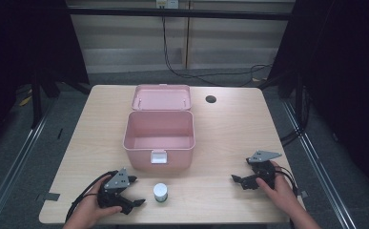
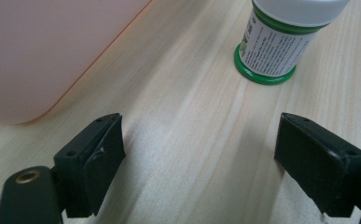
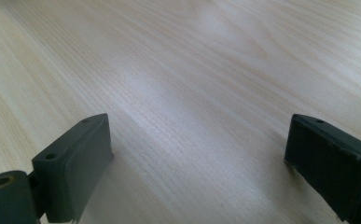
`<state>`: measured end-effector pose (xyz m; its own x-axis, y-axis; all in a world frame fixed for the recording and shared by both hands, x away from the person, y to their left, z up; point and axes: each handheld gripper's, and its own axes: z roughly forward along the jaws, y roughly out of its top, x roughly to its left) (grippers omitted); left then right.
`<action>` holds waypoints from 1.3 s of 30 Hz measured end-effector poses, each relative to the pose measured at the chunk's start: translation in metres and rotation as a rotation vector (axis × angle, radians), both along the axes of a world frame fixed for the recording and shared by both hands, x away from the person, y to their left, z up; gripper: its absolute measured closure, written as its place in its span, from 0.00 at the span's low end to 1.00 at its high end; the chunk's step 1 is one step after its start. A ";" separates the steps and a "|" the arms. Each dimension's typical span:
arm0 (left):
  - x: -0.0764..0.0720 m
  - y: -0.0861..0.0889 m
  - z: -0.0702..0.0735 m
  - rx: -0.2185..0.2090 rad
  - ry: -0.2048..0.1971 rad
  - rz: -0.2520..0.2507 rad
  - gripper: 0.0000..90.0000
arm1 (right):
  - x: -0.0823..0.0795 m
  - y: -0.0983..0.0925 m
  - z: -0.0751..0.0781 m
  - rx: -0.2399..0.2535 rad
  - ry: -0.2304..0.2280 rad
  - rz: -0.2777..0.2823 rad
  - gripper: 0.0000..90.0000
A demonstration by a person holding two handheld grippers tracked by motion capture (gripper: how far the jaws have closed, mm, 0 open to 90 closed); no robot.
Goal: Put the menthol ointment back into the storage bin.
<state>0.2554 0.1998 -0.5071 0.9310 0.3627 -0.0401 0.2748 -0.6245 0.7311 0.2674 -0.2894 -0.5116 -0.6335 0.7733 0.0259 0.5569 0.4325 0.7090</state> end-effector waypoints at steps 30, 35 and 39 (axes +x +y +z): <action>0.006 -0.061 0.059 0.437 0.206 -0.099 0.27 | 0.000 0.000 0.000 0.000 0.000 0.001 0.08; 0.010 -0.072 0.063 0.460 0.216 -0.118 0.28 | 0.000 0.000 0.000 0.000 0.000 0.001 0.08; 0.012 -0.080 0.064 0.480 0.220 -0.127 0.28 | 0.000 0.000 0.000 0.000 0.000 0.000 0.08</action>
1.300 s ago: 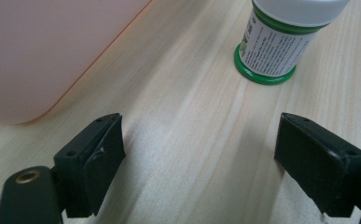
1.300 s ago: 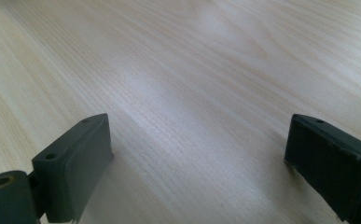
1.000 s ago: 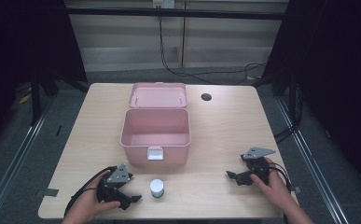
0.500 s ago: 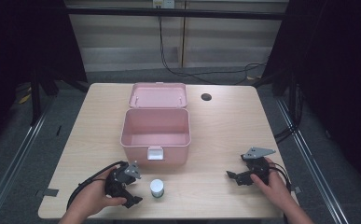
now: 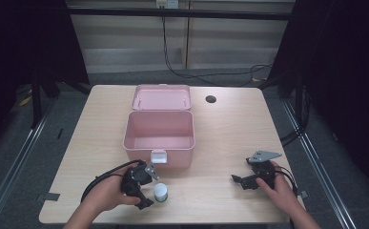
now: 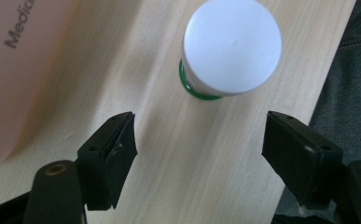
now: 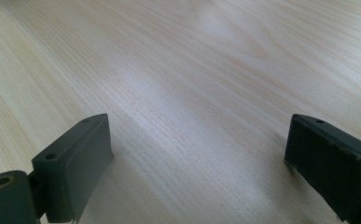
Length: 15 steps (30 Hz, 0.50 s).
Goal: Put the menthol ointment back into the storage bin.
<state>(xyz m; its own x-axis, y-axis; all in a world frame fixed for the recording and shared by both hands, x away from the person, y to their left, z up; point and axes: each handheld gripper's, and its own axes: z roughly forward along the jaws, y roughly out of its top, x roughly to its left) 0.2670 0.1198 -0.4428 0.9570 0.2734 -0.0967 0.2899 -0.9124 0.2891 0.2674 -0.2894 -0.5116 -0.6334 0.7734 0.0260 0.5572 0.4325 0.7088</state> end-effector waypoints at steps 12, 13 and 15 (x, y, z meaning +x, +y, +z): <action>0.001 -0.022 0.009 0.043 0.028 -0.036 0.31 | 0.000 0.000 0.000 0.000 -0.001 0.001 0.07; 0.001 -0.022 0.009 0.043 0.028 -0.036 0.32 | 0.000 0.000 0.000 0.000 -0.001 0.001 0.07; 0.002 -0.026 0.009 0.047 0.031 -0.037 0.32 | 0.000 0.000 0.000 0.000 -0.001 0.001 0.08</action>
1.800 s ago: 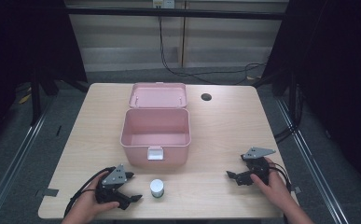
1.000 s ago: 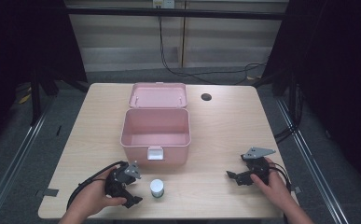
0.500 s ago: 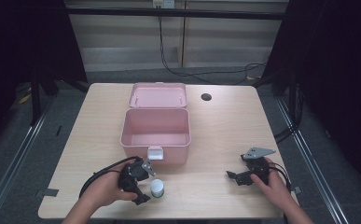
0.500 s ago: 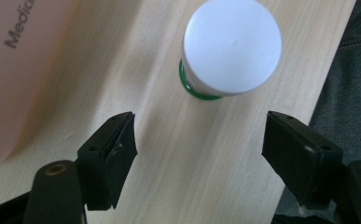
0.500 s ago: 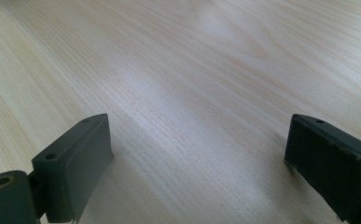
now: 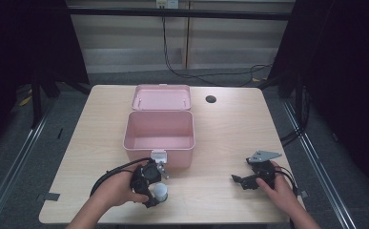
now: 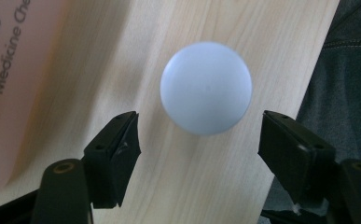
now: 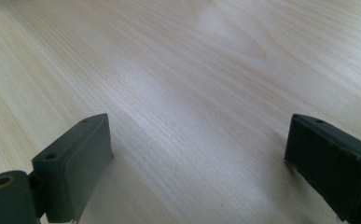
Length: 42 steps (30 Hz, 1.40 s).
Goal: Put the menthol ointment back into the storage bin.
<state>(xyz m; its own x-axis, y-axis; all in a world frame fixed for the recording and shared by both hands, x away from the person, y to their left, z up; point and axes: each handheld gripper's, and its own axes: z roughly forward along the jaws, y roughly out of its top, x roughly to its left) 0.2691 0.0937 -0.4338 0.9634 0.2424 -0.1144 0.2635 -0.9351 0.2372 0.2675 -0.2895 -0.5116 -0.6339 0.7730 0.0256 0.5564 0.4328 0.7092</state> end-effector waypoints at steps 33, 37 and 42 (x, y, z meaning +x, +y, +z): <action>0.007 -0.016 0.025 0.015 0.067 0.042 0.56 | 0.000 0.000 0.000 0.000 0.000 0.000 0.08; 0.009 -0.012 0.034 0.018 0.069 0.052 0.56 | 0.000 0.000 0.000 0.000 0.000 0.000 0.08; 0.011 -0.010 0.042 0.013 0.073 0.064 0.56 | 0.000 0.000 0.000 0.000 0.000 0.000 0.08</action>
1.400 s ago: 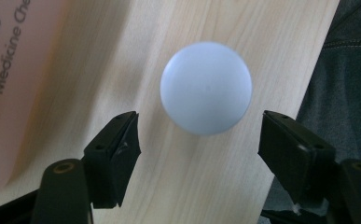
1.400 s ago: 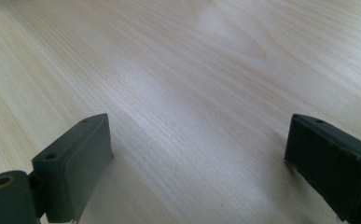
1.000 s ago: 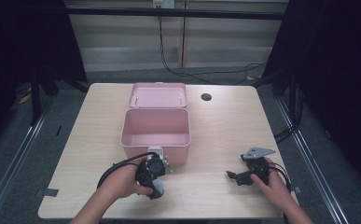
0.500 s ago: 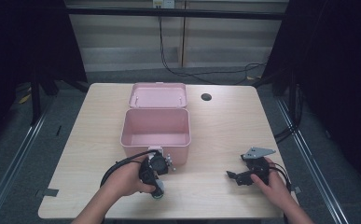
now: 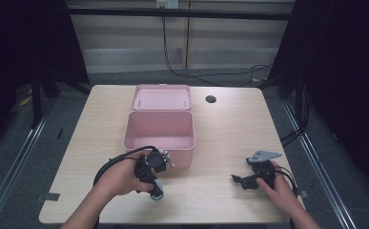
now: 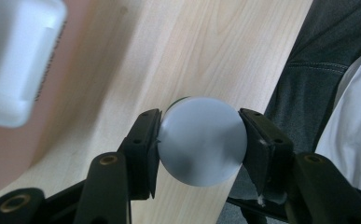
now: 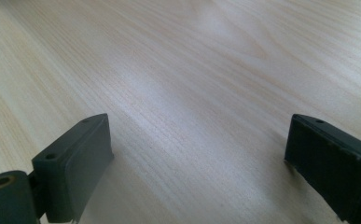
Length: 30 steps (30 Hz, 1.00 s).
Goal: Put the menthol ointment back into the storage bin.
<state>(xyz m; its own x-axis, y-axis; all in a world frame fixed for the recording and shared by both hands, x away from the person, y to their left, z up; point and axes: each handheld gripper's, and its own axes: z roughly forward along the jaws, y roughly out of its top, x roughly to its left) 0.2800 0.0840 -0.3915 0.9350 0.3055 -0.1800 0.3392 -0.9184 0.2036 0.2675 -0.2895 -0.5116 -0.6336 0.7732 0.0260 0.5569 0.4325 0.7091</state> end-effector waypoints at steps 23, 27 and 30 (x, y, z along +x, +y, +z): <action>0.016 0.005 0.045 0.020 0.034 0.066 0.56 | 0.000 0.000 0.000 0.001 -0.002 0.000 0.08; 0.016 0.006 0.053 0.021 0.032 0.076 0.56 | 0.000 0.000 0.000 0.001 -0.003 0.000 0.08; 0.017 0.007 0.057 0.020 0.029 0.072 0.56 | 0.000 0.000 0.000 0.001 -0.002 0.000 0.08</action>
<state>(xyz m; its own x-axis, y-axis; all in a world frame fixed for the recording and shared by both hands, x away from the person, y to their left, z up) 0.2966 0.0909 -0.3346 0.9052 0.3752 -0.1996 0.4097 -0.8954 0.1744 0.2676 -0.2894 -0.5117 -0.6336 0.7733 0.0252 0.5552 0.4317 0.7109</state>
